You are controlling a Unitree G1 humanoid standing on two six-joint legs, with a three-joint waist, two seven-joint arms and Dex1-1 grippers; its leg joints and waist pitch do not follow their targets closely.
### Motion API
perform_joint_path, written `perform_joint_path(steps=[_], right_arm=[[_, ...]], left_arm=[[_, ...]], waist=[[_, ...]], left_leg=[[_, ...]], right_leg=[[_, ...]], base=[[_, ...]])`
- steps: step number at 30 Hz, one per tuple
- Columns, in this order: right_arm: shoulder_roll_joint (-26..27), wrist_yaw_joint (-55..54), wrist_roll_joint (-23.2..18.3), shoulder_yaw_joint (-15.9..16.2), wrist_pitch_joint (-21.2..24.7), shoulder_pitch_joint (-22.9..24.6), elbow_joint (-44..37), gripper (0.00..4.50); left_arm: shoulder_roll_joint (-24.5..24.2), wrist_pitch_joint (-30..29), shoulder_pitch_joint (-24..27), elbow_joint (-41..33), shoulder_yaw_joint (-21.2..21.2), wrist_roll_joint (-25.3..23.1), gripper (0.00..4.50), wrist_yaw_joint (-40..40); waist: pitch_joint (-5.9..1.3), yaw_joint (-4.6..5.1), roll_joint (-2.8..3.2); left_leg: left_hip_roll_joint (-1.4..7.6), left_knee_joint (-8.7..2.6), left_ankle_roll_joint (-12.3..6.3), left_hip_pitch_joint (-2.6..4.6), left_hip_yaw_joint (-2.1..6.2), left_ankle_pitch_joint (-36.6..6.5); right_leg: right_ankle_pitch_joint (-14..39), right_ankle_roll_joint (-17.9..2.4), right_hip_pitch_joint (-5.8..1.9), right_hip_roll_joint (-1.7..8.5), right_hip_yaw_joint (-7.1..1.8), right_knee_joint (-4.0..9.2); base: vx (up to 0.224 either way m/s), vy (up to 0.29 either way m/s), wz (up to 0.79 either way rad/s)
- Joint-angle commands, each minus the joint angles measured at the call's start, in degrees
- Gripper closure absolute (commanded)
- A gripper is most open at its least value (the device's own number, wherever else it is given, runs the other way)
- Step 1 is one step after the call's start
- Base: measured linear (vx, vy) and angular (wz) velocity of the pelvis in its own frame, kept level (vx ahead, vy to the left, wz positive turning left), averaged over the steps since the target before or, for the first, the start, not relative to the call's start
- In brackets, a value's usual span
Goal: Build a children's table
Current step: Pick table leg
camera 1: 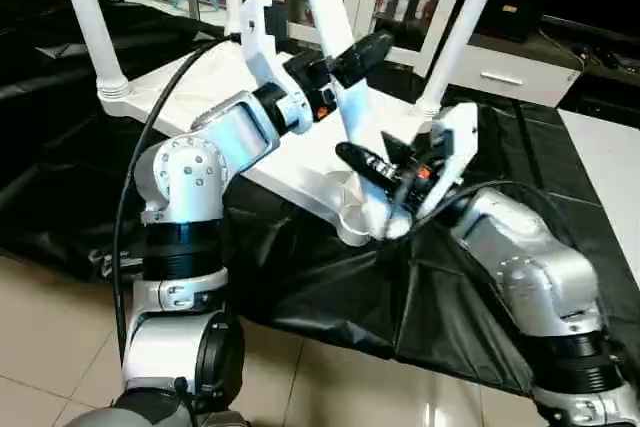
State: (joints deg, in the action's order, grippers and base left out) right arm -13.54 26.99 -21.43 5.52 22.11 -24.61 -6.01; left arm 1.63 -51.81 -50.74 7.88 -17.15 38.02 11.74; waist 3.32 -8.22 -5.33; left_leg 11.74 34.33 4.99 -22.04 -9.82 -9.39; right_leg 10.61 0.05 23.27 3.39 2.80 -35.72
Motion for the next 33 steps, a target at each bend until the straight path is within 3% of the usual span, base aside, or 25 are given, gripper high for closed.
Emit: perform_joint_path(steps=[1, 2, 4, 5, 8, 9, 14, 16, 19, 23, 33], right_arm=[[-0.19, -4.31, 6.62, 1.68, -5.23, -0.52, 0.34, 2.66], [-0.06, -5.18, 7.65, 1.99, -5.9, -0.5, 0.49, 2.67], [0.22, -9.83, 13.33, 4.51, -8.48, -0.09, 1.46, 2.67], [0.21, -10.05, 13.61, 4.64, -8.59, -0.07, 1.5, 2.67], [0.86, -14.43, 19.63, 7.46, -11.27, 0.93, 3.06, 2.67], [1.95, -17.32, 23.15, 8.53, -12.99, 1.71, 3.58, 2.67], [3.85, -19.78, 23.98, 7.91, -13.36, 1.41, 4.25, 2.67], [3.86, -20.92, 24.88, 7.68, -13.86, 0.91, 5.02, 2.67], [3.79, -21.96, 25.83, 7.45, -14.42, 0.67, 5.65, 2.67], [4.49, -22.62, 26.71, 6.53, -15.49, 0.98, 6.42, 2.67], [4.64, -22.8, 27.75, 5.96, -16.42, 0.82, 7.32, 2.67]], left_arm=[[0.77, 1.13, -1.52, 2.0, -0.77, -1.67, 0.29, -4.01], [0.79, 1.44, -1.53, 2.3, -0.73, -2.08, 0.36, -4.44], [1.28, 3.81, -1.21, 3.35, -0.66, -4.03, 0.56, -6.55], [1.3, 3.92, -1.2, 3.39, -0.66, -4.11, 0.72, -6.63], [1.77, 7.32, -1.03, 4.46, -0.59, -6.35, 0.84, -9.57], [2.24, 8.63, -1.25, 4.98, -1.16, -6.51, 1.03, -11.16], [2.33, 9.06, -1.39, 5.18, -1.22, -6.54, 1.29, -11.57], [2.17, 9.17, -1.41, 5.29, -0.92, -6.76, 1.63, -11.27], [2.12, 9.66, -1.41, 5.48, -0.6, -6.94, 1.67, -11.14], [2.08, 10.87, -1.24, 5.68, 0.02, -6.75, 2.05, -11.61], [1.87, 11.0, -1.08, 5.85, 0.68, -5.99, 2.64, -11.23]], waist=[[-3.85, 0.09, 0.54], [-3.89, 0.17, 0.5], [-3.85, 0.15, 0.47], [-3.81, 0.27, 0.32], [-3.85, 0.27, 0.38], [-3.9, 0.37, 0.26], [-3.91, 0.44, 0.57], [-3.85, 0.44, 0.81], [-3.83, 0.51, 0.69], [-3.87, 0.54, 0.73], [-3.91, 0.73, 1.08]], left_leg=[[1.01, -4.16, 3.75, 0.91, 0.43, -10.02], [0.93, -4.09, 3.64, 1.18, 0.37, -10.54], [0.93, -4.16, 3.37, 1.07, 0.4, -11.18], [0.82, -4.15, 3.55, 0.98, 0.38, -10.75], [0.89, -4.17, 3.39, 0.94, 0.47, -10.79], [0.77, -4.06, 3.44, 0.94, 0.36, -10.51], [0.87, -4.07, 2.62, 1.21, 0.38, -11.31], [0.86, -4.13, 2.61, 1.22, 0.39, -11.78], [0.86, -4.13, 2.67, 1.24, 0.37, -12.14], [0.85, -4.13, 2.8, 1.27, 0.39, -12.27], [0.87, -4.11, 2.84, 1.34, 0.41, -12.39]], right_leg=[[9.24, -5.36, -2.78, 3.92, -2.1, 4.22], [9.31, -5.2, -2.78, 3.8, -2.13, 4.19], [9.89, -4.93, -2.77, 3.85, -2.13, 4.26], [9.57, -4.54, -2.81, 3.72, -2.12, 4.28], [8.59, -4.42, -2.89, 3.81, -2.14, 4.16], [7.68, -4.32, -2.85, 3.69, -2.2, 4.12], [5.87, -5.1, -2.83, 3.6, -2.23, 3.89], [5.99, -5.21, -2.81, 3.62, -2.23, 3.88], [6.22, -5.2, -2.83, 3.6, -2.24, 3.93], [5.75, -5.31, -2.84, 3.56, -2.25, 3.87], [3.96, -6.04, -2.93, 3.48, -2.26, 3.73]], base=[[0.0, 0.0, 0.0], [0.0, 0.0, 0.0], [0.0, 0.0, 0.0], [0.0, 0.0, 0.0], [0.0, 0.0, 0.0], [0.0, 0.0, 0.0], [0.0, 0.0, 0.0], [0.0, 0.0, 0.0], [0.0, 0.0, 0.0], [0.0, 0.0, 0.0], [0.0, 0.0, 0.0]])
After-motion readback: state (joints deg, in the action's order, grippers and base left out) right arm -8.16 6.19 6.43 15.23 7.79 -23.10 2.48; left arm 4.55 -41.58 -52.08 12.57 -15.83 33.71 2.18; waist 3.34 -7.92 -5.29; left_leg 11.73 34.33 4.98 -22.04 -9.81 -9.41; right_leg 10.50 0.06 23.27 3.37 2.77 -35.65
